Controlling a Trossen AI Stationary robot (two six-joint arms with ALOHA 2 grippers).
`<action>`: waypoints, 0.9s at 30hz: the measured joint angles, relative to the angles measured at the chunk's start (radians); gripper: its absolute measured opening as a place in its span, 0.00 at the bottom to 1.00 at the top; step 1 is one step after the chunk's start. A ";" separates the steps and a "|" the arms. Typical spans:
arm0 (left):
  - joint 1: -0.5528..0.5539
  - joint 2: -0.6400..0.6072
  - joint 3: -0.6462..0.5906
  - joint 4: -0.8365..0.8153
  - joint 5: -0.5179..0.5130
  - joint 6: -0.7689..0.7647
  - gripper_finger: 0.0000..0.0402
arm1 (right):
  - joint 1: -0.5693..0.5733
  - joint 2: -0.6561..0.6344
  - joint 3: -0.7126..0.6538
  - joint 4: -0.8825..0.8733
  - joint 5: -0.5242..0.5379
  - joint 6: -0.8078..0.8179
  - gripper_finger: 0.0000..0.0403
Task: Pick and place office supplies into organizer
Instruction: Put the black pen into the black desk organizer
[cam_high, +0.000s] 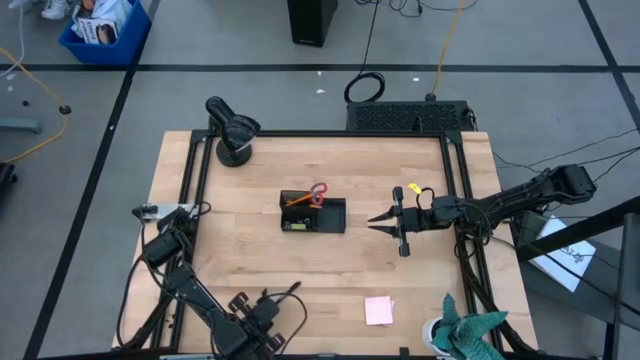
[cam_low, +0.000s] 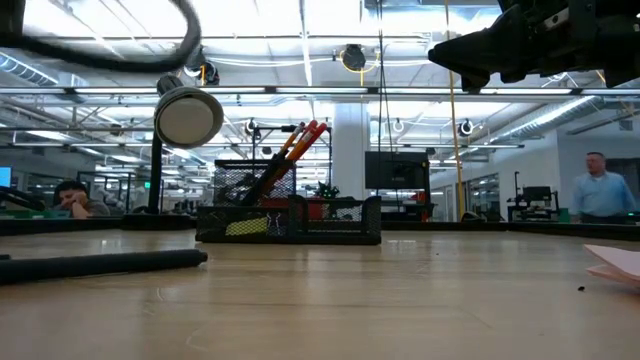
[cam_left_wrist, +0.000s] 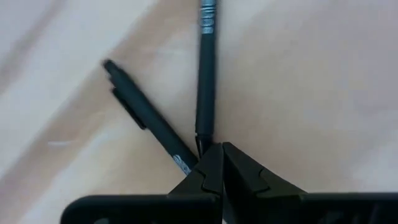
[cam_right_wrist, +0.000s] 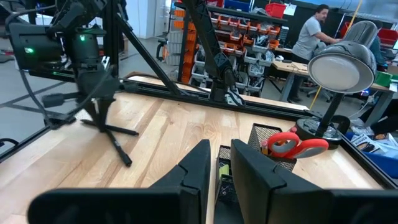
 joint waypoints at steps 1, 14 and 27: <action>0.000 0.001 0.000 -0.020 0.001 -0.004 0.02 | 0.000 0.000 0.000 0.000 0.000 0.000 0.15; -0.007 0.002 -0.006 0.020 0.013 -0.002 0.02 | 0.000 0.000 0.000 0.000 0.000 -0.005 0.15; -0.082 0.012 0.053 -0.016 0.076 -0.148 0.02 | 0.000 0.000 0.000 -0.008 0.000 -0.005 0.15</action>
